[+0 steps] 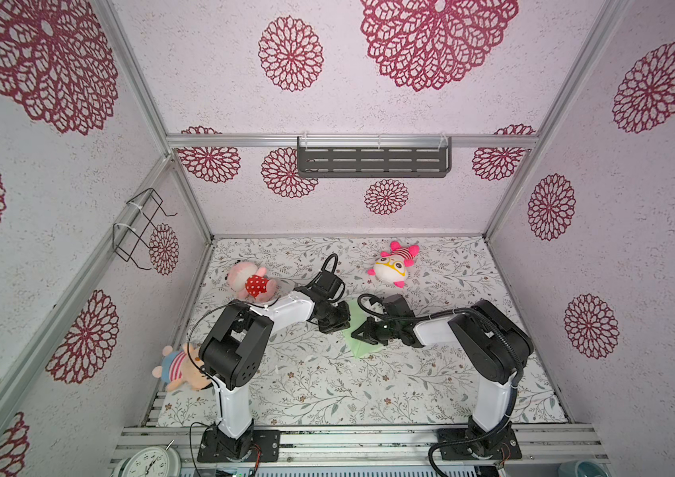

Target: Fold a paper plane with a square sheet of paper (pick it up from the middle)

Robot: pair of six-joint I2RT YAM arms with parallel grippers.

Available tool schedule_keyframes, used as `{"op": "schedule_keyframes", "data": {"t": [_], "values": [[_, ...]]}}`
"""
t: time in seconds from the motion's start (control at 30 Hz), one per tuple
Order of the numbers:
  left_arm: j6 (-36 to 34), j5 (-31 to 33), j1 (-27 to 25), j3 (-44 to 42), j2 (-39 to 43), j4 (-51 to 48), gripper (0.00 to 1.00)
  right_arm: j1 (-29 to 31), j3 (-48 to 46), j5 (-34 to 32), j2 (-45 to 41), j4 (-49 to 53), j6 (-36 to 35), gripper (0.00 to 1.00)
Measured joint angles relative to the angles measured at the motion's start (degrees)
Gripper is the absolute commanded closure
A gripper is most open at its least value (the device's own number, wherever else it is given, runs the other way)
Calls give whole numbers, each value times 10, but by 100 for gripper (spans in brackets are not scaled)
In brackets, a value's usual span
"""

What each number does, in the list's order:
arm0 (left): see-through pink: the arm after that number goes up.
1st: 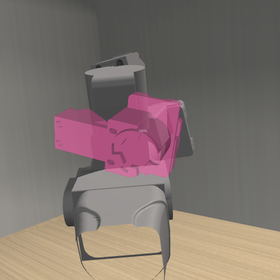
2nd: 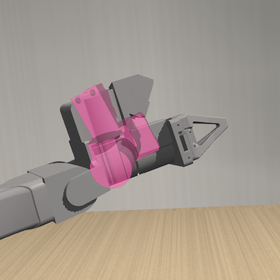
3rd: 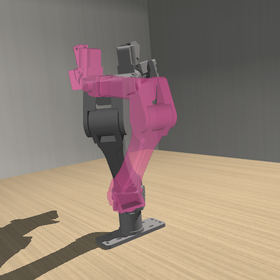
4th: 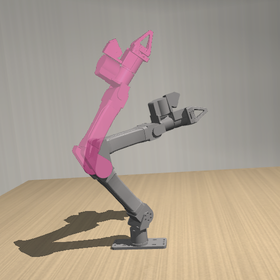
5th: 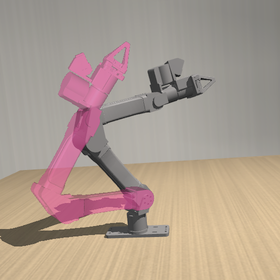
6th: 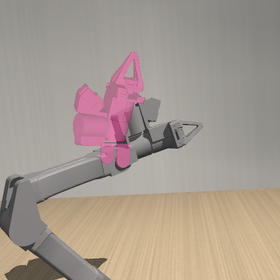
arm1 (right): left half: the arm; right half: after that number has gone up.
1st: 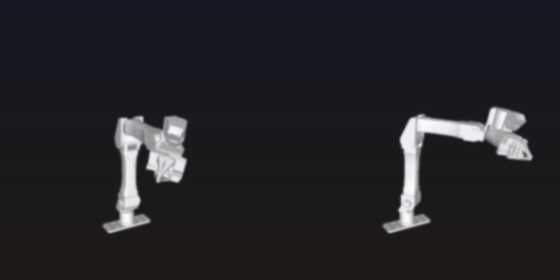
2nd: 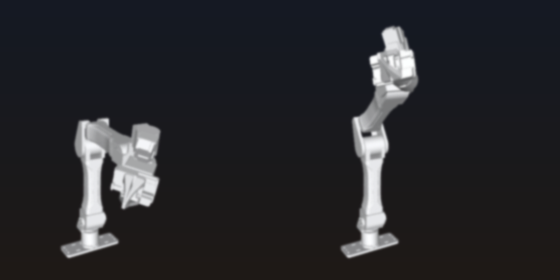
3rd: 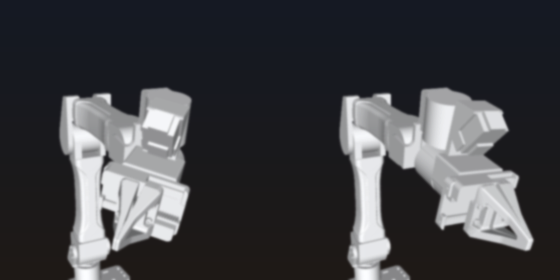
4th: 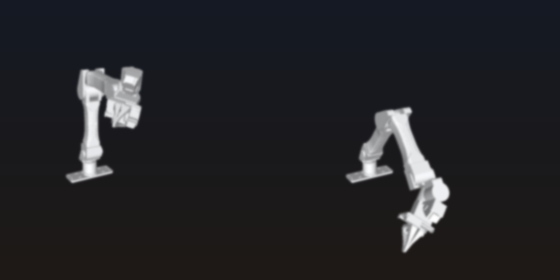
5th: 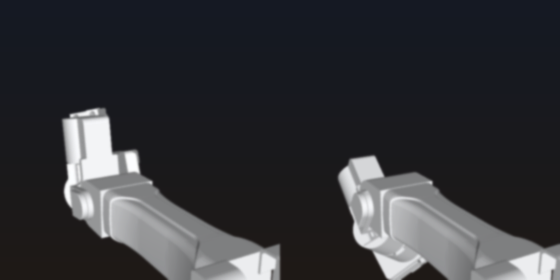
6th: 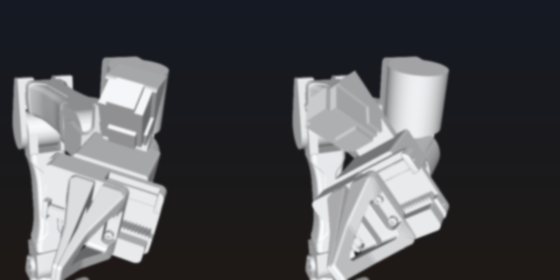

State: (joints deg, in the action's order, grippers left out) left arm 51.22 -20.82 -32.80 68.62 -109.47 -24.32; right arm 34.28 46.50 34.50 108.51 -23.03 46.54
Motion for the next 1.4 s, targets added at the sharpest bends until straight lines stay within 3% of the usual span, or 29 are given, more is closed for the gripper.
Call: {"op": "schedule_keyframes", "data": {"t": [0.7,1.0,1.4], "values": [[-11,9,-4,7,-39,-5,100,0,2,0,-8,12,-4,95],[-19,10,-4,-5,-36,3,100,7,-50,32,-68,3,-4,95],[-21,10,-4,-7,-35,8,100,25,-78,54,-69,6,-4,95]]}}
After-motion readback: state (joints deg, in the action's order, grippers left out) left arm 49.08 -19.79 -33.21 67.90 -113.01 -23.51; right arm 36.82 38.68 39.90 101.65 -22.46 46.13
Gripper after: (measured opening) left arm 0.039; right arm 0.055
